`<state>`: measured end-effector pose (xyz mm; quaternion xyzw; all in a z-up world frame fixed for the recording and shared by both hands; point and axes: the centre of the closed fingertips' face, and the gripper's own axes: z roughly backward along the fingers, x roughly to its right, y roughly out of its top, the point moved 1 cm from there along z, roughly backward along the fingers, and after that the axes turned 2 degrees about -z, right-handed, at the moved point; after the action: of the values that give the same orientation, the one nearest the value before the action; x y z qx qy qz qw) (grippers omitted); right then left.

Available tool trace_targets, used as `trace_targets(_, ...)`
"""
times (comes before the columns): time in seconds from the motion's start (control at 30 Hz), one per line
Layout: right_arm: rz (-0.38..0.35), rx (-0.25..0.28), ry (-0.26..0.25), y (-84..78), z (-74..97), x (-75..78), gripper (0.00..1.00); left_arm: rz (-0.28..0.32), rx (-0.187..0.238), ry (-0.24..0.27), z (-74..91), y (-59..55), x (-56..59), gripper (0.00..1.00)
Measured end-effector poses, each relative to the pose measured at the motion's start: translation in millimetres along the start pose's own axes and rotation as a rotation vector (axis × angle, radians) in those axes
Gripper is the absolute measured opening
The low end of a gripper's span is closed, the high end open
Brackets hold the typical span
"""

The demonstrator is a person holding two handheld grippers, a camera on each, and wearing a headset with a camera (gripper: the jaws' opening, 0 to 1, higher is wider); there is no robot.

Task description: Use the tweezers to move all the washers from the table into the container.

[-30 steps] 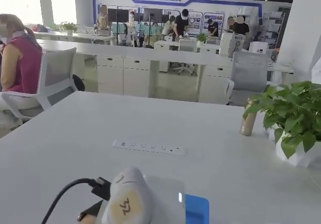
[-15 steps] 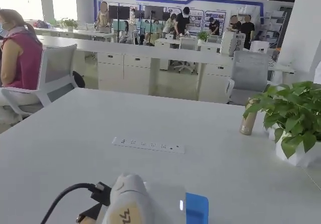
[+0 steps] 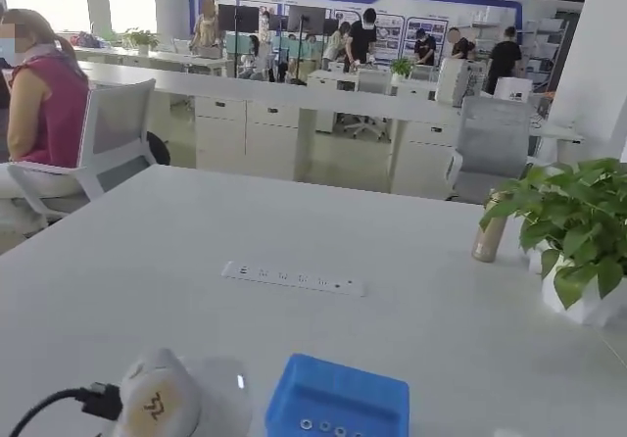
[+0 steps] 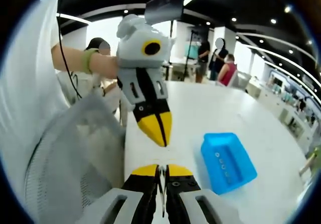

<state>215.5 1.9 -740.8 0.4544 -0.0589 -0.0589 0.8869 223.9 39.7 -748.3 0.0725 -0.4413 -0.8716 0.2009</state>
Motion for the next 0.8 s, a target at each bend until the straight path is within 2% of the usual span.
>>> trace_targets(0.07,-0.02,0.031,-0.004,5.3,1.2,0.3,0.01,-0.03,-0.027,0.016,-10.1,-5.1,2.3,0.0)
trace_targets(0.1,-0.033,0.045,-0.002,6.8,1.8,1.1,0.01,-0.031,-0.028,0.021,-13.4,-5.8,3.0,0.0)
trace_targets(0.17,-0.051,0.07,-0.002,10.7,3.8,1.9,0.01,-0.008,0.015,0.033,-18.7,-3.8,2.7,0.0)
trace_targets(0.2,-0.052,0.064,-0.009,9.5,4.4,2.2,0.01,0.04,0.035,0.034,-20.6,-3.0,3.3,0.0)
trace_targets(0.23,-0.056,0.064,-0.01,9.7,4.4,0.9,0.01,0.059,0.04,0.046,-21.0,-3.8,3.1,0.0)
trace_targets(0.27,-0.057,0.065,-0.011,9.8,4.8,-0.2,0.01,0.044,0.047,0.046,-21.2,-3.2,3.6,0.0)
trace_targets(0.4,-0.082,0.094,-0.004,13.4,2.9,-1.6,0.01,0.058,0.065,0.021,-26.0,-0.3,12.6,0.0)
trace_targets(0.53,-0.102,0.12,0.0,17.8,0.0,-1.7,0.01,0.075,0.079,0.002,-27.2,1.5,16.4,0.0)
trace_targets(0.67,-0.079,0.086,-0.022,12.5,-0.4,2.2,0.01,0.102,0.091,0.003,-15.8,-1.0,9.8,0.0)
trace_targets(0.73,-0.05,0.036,-0.025,3.9,-0.5,2.9,0.01,0.114,0.105,-0.001,-4.0,-0.5,6.0,0.0)
trace_targets(0.8,-0.025,-0.011,-0.015,-4.4,-2.8,2.0,0.01,0.082,0.12,-0.024,6.0,5.1,7.7,0.0)
